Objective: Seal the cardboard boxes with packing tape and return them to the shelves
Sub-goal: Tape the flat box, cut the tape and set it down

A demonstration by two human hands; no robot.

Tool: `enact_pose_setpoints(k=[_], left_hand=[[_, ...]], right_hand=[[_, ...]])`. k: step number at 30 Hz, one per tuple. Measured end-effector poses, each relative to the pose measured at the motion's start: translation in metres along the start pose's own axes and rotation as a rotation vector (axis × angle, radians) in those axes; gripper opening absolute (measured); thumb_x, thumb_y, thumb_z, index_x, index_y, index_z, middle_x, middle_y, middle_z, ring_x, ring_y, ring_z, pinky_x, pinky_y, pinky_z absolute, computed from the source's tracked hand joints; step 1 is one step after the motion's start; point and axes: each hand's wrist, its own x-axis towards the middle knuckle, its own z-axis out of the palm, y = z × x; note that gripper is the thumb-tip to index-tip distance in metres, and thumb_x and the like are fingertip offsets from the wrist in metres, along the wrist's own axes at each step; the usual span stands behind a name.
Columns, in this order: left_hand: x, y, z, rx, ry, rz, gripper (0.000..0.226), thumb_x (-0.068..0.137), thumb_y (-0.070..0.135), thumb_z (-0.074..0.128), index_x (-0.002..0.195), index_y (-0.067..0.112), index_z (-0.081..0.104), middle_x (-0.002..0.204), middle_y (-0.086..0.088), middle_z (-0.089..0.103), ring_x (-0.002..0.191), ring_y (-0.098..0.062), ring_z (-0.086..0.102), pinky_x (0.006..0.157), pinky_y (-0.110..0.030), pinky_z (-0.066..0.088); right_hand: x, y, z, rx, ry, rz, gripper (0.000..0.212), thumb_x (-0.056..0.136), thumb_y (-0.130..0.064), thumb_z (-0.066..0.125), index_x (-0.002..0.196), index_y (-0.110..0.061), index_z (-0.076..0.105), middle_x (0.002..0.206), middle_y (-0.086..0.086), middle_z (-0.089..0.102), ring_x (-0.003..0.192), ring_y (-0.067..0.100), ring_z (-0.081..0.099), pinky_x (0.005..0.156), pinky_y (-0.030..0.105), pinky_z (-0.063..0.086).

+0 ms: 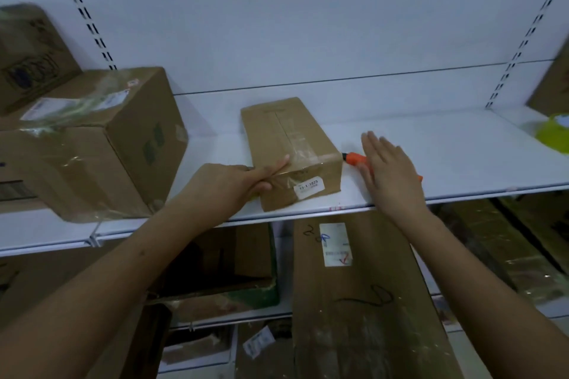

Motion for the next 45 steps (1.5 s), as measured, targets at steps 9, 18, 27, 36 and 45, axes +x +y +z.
enact_pose_setpoints(k=[9,18,27,36,45], left_hand=[[0.046,0.055,-0.007,-0.305,-0.084,-0.074,0.082,0.093,0.057,0.056,0.155,0.047,0.003,0.096,-0.001,0.069,0.083,-0.015,0.064,0.079,-0.036,0.055],[0.093,0.113,0.023,-0.886,-0.030,-0.132,0.109,0.087,0.044,0.071,0.158,0.033,-0.010,0.087,0.000,0.063,0.078,-0.013,0.063,0.079,-0.041,0.054],[0.076,0.111,0.031,-0.525,0.149,-0.348,0.068,0.089,0.057,0.063,0.143,0.035,0.029,0.112,0.004,0.069,0.093,-0.017,0.067,0.078,-0.032,0.056],[0.067,0.100,0.022,-0.752,0.010,-0.085,0.010,0.097,0.044,0.055,0.106,0.041,0.052,0.096,0.011,0.068,0.054,-0.005,0.068,0.068,-0.038,0.060],[0.069,0.100,0.026,-0.745,0.080,-0.106,0.006,0.097,0.045,0.056,0.098,0.040,0.057,0.096,0.015,0.064,0.052,-0.004,0.067,0.062,-0.035,0.060]], right_hand=[[0.008,0.014,-0.038,0.277,0.167,0.607,0.029,0.106,-0.017,0.039,0.126,0.000,0.051,0.119,0.023,0.055,0.102,0.039,0.057,0.081,0.039,0.044],[0.004,-0.033,-0.047,0.301,0.339,0.473,0.048,0.089,-0.027,0.058,0.135,-0.021,0.051,0.122,0.004,0.047,0.113,0.026,0.047,0.073,0.033,0.036],[0.013,-0.023,-0.044,0.182,0.248,0.511,0.041,0.092,-0.021,0.057,0.133,-0.019,0.054,0.125,0.004,0.051,0.112,0.026,0.050,0.075,0.035,0.041],[-0.040,-0.027,-0.080,0.360,0.336,0.497,0.041,0.099,-0.049,0.049,0.124,-0.015,0.050,0.104,0.006,0.057,0.087,0.024,0.059,0.068,0.033,0.046],[-0.122,-0.082,-0.047,0.378,-0.014,0.455,0.067,0.090,-0.064,0.019,0.150,-0.035,0.028,0.098,-0.009,0.064,0.082,0.009,0.064,0.069,0.021,0.055]])
